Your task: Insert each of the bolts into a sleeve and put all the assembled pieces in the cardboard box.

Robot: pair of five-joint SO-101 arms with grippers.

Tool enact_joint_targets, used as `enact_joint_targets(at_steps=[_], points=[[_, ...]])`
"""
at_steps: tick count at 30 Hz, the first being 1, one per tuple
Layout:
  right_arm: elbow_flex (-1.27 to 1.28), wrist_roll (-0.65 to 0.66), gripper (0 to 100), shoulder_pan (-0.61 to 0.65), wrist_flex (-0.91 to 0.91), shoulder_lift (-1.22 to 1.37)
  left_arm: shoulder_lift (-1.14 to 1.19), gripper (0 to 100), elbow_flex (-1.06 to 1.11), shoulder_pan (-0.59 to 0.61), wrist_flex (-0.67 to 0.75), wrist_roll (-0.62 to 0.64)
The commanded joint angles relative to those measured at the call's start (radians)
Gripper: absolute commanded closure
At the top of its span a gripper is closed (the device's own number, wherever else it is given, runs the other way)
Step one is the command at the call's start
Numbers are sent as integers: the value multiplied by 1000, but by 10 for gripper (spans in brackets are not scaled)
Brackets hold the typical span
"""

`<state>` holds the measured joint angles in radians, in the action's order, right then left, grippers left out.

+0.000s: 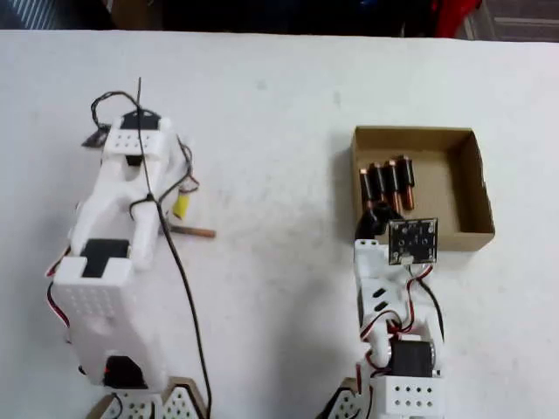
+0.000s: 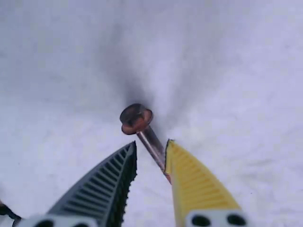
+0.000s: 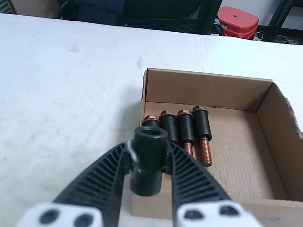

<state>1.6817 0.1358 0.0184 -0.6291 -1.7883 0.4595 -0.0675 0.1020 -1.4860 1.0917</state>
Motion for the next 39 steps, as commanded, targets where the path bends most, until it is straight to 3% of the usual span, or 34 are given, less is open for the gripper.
enact_joint_targets(at_steps=[1, 39], points=[[9, -2, 981, -10, 1, -12, -4, 871, 5, 5, 26, 9], [9, -2, 981, -10, -2, -12, 87, 873, 28, 21, 77, 5]])
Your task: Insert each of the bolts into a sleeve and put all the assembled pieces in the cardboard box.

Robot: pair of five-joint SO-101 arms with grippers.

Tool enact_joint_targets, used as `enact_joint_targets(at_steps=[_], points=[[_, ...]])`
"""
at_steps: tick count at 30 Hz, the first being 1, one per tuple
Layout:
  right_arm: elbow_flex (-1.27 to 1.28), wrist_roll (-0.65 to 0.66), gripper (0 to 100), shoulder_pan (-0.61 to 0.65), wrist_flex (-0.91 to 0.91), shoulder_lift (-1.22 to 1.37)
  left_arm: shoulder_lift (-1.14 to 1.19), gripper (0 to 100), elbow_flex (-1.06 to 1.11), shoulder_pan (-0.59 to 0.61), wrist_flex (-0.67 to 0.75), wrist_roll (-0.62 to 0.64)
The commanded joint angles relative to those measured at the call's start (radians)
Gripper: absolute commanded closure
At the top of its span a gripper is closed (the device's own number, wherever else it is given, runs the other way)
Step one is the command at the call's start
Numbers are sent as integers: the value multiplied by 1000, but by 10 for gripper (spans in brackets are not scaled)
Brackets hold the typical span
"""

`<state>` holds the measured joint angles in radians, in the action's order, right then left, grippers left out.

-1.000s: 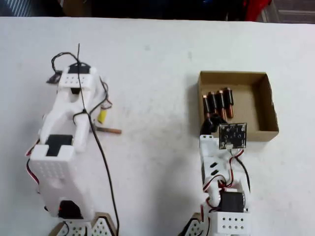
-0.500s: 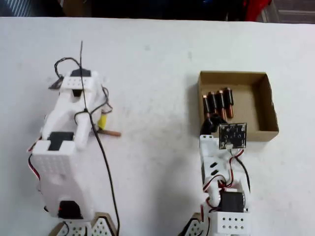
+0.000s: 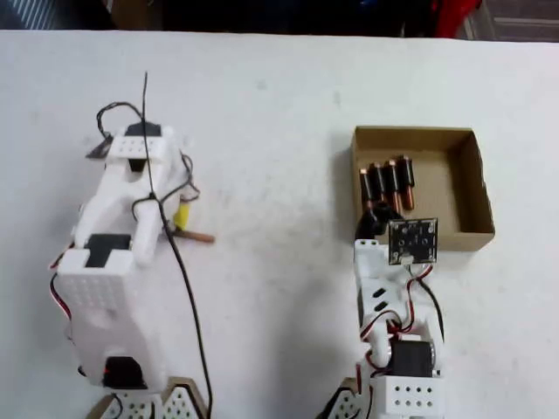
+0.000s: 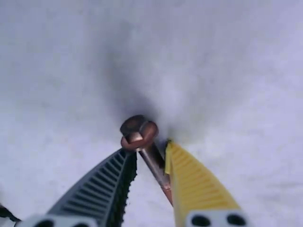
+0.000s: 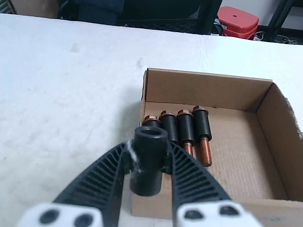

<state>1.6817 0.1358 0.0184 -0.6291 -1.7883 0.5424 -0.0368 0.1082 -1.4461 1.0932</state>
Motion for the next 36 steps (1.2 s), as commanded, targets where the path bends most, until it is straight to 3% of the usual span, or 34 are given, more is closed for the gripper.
enact_joint_targets(at_steps=[1, 5, 12, 15, 21, 25, 29, 36], points=[[9, -2, 981, -10, -2, -12, 4, 876, -3, 15, 46, 3], [9, -2, 981, -10, -2, -12, 4, 980, 0, 16, 58, 3], [9, -2, 981, -12, -2, -12, 4, 978, -2, 8, 51, -17], [9, -2, 981, -12, -2, -12, -5, 978, -3, 8, 51, -199], [9, -2, 981, -12, -2, -12, -4, 979, -58, 8, -9, -856], [9, -2, 981, -12, -2, -12, 4, 979, -109, 7, -57, -1151], [9, -2, 981, -12, -2, -12, 4, 979, -115, -4, -54, -1257], [9, -2, 981, -12, -2, -12, 5, 979, -109, -2, -8, -1267]])
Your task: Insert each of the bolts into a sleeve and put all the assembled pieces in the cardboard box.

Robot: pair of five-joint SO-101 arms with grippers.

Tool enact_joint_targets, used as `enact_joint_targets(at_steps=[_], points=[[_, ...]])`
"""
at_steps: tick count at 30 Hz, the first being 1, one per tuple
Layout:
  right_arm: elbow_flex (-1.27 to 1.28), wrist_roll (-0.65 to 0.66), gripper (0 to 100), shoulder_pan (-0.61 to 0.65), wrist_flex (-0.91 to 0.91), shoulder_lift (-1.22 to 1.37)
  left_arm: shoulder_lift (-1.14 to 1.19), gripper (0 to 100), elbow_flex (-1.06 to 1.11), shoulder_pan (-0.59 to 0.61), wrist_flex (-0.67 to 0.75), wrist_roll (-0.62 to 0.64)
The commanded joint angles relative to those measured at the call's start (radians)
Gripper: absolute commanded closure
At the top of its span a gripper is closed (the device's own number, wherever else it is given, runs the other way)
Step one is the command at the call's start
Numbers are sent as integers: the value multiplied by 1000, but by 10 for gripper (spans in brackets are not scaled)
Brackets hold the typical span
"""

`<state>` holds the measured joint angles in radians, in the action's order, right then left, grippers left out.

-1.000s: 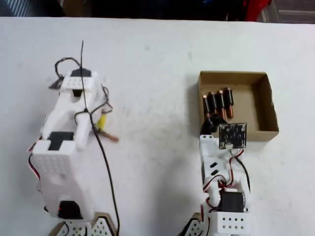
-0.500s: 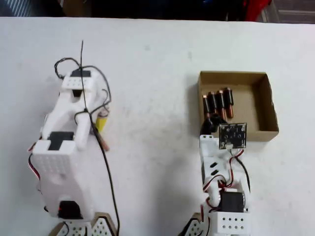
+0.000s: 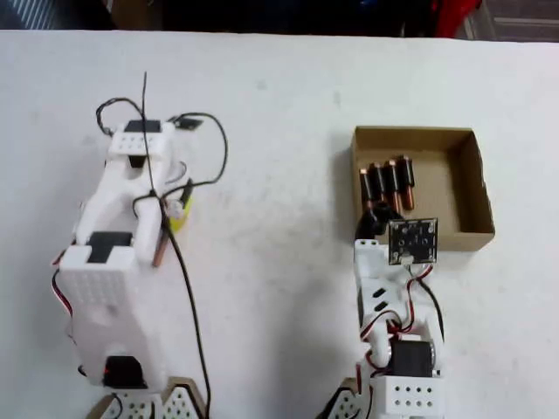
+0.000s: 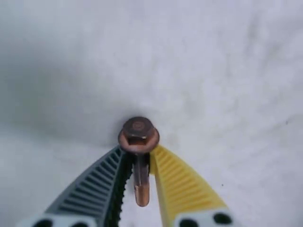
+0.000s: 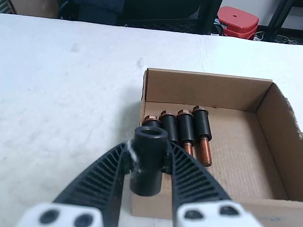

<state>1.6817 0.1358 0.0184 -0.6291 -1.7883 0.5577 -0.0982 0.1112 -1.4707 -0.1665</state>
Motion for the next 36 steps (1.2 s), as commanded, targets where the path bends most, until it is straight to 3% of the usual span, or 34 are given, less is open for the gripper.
enact_joint_targets(at_steps=[1, 17, 22, 25, 36], points=[[9, -2, 981, -12, -2, -12, -10, 979, -48, -4, 17, -8], [9, -2, 981, -12, -2, -12, -10, 972, -46, -5, 147, -6], [9, -2, 981, -12, 2, -12, -10, 882, -46, -2, 183, -6], [9, -2, 981, -12, 2, -12, -10, 880, -46, -5, 207, -6], [9, -2, 981, -10, 2, -12, -8, 880, -46, -7, 210, -5]])
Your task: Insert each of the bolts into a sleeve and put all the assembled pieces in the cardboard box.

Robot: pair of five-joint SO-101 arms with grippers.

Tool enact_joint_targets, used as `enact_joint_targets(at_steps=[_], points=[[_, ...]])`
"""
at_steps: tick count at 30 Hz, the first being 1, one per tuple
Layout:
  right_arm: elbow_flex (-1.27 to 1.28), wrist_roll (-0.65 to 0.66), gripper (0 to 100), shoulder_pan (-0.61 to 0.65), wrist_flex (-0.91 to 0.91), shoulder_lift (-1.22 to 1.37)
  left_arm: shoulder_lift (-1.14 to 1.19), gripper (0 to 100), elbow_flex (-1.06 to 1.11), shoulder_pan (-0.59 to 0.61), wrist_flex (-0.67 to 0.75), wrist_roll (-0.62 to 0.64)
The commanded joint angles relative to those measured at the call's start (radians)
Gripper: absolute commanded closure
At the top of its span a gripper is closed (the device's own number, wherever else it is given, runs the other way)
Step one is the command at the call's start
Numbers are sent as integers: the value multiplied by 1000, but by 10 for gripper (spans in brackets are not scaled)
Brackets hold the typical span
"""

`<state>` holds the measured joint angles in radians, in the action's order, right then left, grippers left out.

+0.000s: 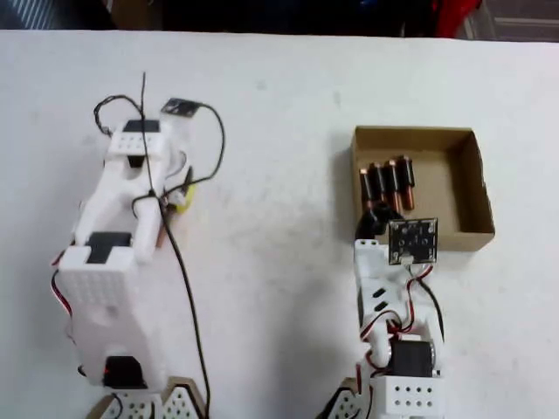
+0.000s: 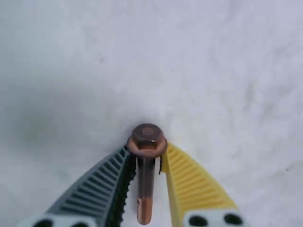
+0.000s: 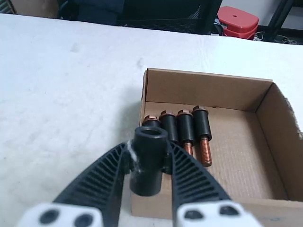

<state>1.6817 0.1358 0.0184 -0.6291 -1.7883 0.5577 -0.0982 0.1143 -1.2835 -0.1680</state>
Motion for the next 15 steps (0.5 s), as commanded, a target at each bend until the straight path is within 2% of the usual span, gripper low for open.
enact_joint_targets(at_steps=[1, 10, 14, 15], points=[[9, -2, 981, -10, 2, -12, -8, 880, -37, -13, 29, -3], [9, -2, 981, -8, 2, -12, -12, 881, 48, -38, 29, -8], [9, -2, 981, -7, 1, -12, -12, 982, 48, -41, 31, -11], [9, -2, 981, -7, 1, -12, -12, 980, 48, -41, 31, -8]])
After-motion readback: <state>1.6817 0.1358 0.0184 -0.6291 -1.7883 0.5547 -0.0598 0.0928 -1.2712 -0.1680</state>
